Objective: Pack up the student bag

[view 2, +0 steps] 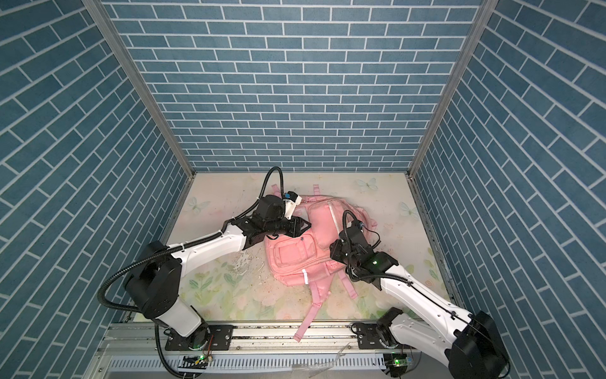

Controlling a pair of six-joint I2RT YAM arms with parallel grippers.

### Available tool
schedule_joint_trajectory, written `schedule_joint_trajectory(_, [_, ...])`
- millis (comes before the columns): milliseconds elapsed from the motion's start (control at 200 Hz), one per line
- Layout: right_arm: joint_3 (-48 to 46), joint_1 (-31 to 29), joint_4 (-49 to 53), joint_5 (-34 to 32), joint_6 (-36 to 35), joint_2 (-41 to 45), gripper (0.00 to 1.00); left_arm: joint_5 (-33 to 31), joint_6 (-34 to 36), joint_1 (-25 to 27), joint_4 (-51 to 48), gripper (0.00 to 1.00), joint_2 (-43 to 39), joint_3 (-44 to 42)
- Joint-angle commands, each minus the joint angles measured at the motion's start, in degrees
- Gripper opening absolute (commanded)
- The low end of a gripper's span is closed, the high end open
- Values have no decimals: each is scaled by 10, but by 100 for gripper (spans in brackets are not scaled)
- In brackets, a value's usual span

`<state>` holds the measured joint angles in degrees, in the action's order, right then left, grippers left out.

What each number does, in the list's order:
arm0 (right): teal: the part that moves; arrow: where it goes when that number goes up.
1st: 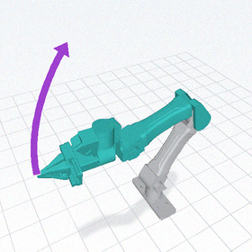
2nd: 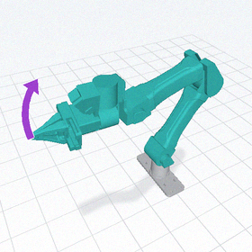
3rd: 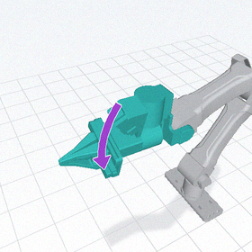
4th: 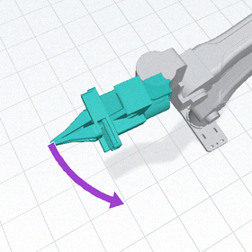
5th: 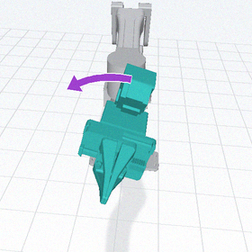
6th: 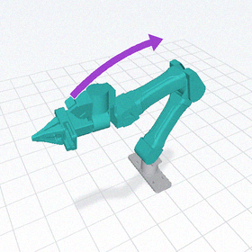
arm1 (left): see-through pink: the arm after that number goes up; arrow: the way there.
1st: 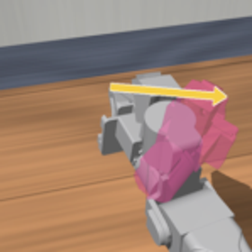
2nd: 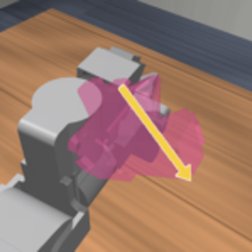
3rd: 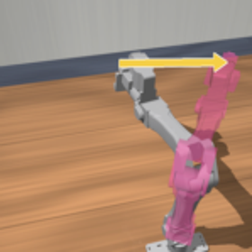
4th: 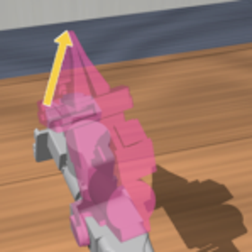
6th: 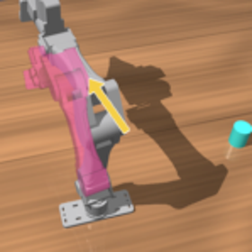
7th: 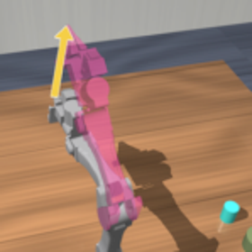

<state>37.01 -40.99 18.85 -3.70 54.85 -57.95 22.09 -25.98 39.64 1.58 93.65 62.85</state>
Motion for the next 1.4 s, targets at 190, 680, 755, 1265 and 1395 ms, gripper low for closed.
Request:
schedule_joint_trajectory(190, [17,-5,18,-9,26,-36,36,-7,-9,-2,6,43,-12,-18])
schedule_joint_trajectory(680, [6,17,-31,-24,44,-54,37,7,-11,-4,10,43,-6,-37])
schedule_joint_trajectory(755, [11,20,-30,-23,43,-63,37,7,-10,-6,10,44,-4,-34])
schedule_joint_trajectory(1265, [36,11,10,7,9,-69,39,15,-15,-6,9,43,8,-21])
schedule_joint_trajectory(1395, [32,9,23,1,10,-52,35,14,-16,-6,8,44,7,-20])
